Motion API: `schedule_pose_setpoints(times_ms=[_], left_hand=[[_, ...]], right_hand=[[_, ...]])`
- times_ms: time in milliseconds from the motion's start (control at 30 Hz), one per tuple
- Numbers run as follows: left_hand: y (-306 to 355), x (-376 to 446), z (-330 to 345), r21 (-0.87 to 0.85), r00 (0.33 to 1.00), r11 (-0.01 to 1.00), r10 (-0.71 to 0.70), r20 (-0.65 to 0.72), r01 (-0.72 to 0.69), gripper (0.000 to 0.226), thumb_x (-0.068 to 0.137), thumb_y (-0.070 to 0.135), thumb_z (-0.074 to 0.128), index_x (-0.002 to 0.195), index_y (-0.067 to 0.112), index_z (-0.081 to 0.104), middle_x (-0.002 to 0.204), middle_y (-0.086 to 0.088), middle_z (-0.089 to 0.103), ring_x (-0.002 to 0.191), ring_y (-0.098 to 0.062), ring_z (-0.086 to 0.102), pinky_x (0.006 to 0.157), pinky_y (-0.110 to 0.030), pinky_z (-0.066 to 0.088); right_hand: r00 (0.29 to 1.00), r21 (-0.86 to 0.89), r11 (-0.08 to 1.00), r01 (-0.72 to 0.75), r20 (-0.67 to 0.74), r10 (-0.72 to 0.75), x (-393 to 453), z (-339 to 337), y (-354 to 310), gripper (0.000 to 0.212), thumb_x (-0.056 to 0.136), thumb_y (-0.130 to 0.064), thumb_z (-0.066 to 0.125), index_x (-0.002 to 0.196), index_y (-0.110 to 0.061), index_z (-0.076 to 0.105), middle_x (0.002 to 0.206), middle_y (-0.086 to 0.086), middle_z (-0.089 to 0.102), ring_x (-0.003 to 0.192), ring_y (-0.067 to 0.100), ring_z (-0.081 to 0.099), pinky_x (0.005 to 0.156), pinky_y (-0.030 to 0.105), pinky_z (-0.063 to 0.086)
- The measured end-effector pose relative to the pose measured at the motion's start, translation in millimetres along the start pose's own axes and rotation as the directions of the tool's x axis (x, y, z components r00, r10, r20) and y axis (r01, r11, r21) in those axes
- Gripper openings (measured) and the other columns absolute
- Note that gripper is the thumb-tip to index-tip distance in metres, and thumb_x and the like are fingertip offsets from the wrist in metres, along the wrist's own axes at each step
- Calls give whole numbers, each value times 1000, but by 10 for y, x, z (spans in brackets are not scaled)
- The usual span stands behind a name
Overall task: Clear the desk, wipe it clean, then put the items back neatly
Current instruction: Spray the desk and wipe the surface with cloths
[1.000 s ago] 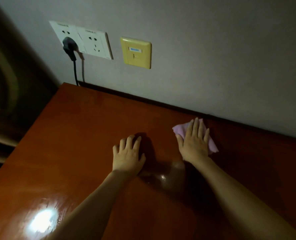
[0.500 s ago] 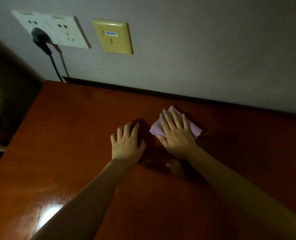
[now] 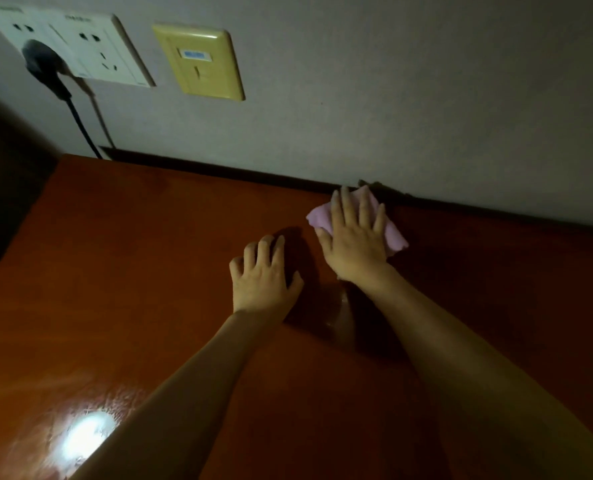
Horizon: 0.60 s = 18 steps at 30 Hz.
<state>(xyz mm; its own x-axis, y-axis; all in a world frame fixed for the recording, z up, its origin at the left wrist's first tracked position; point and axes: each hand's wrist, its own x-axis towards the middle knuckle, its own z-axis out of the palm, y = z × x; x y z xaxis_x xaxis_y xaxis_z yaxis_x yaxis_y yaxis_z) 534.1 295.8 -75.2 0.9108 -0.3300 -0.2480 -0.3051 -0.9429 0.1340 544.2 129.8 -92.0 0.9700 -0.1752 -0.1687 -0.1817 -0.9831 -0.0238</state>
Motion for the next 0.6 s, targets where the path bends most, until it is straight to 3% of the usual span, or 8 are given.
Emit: schedule_pose_setpoints(times_ms=[67, 167, 267, 367, 433, 533, 600], left_hand=[[10, 26, 0, 16, 1000, 1000, 2, 6, -2, 68, 95, 51, 33, 151, 21, 9, 154, -1, 14, 140, -22, 14, 111, -42, 18], [58, 67, -10, 8, 1000, 1000, 7, 5, -7, 68, 95, 51, 33, 151, 22, 10, 153, 0, 14, 140, -22, 14, 111, -42, 17], [95, 92, -19, 1, 1000, 1000, 22, 4, -22, 68, 94, 52, 33, 151, 22, 10, 153, 1, 15, 139, -21, 14, 111, -42, 17], [115, 77, 0, 5, 1000, 1000, 19, -4, -19, 68, 95, 52, 32, 151, 22, 9, 153, 1, 14, 140, -22, 13, 111, -42, 16], [131, 61, 18, -7, 1000, 1000, 11, -13, -11, 68, 95, 51, 32, 151, 22, 9, 154, 1, 14, 141, -22, 12, 112, -42, 15], [145, 35, 27, -26, 1000, 1000, 15, 2, -15, 68, 95, 52, 32, 151, 22, 8, 155, 1, 11, 142, -23, 9, 113, -43, 13], [127, 13, 24, -8, 999, 999, 35, 10, -34, 68, 95, 52, 32, 151, 23, 8, 156, 0, 10, 142, -23, 10, 113, -43, 14]], right_hand=[[996, -6, 996, 94, -4, -94, -106, 27, 15, 67, 97, -48, 17, 152, -10, 6, 160, 11, 5, 146, 36, 0, 114, 55, 1], [990, -20, 990, 137, -21, -138, -374, 111, 161, 66, 93, -47, 25, 145, -8, 34, 152, 14, 31, 140, 37, 28, 109, 58, 24], [998, -37, 997, 61, 27, -60, -603, 180, 420, 65, 93, -49, 28, 140, -8, 42, 146, 20, 39, 137, 38, 34, 106, 57, 30], [991, -4, 992, -123, 42, 123, -615, 155, 604, 67, 92, -50, 27, 140, -5, 41, 142, 30, 40, 131, 45, 39, 102, 61, 33], [978, 28, 977, -211, -4, 211, -499, 119, 623, 69, 93, -51, 25, 145, -6, 32, 148, 32, 27, 136, 49, 27, 106, 63, 24], [959, 78, 957, -280, 57, 276, -275, 29, 495, 70, 97, -52, 23, 152, -13, 4, 158, 20, -4, 143, 44, -3, 113, 60, 1], [973, 99, 968, -229, 41, 226, -222, 26, 339, 69, 98, -50, 23, 152, -15, 1, 159, 14, -6, 144, 43, -4, 113, 60, -1]])
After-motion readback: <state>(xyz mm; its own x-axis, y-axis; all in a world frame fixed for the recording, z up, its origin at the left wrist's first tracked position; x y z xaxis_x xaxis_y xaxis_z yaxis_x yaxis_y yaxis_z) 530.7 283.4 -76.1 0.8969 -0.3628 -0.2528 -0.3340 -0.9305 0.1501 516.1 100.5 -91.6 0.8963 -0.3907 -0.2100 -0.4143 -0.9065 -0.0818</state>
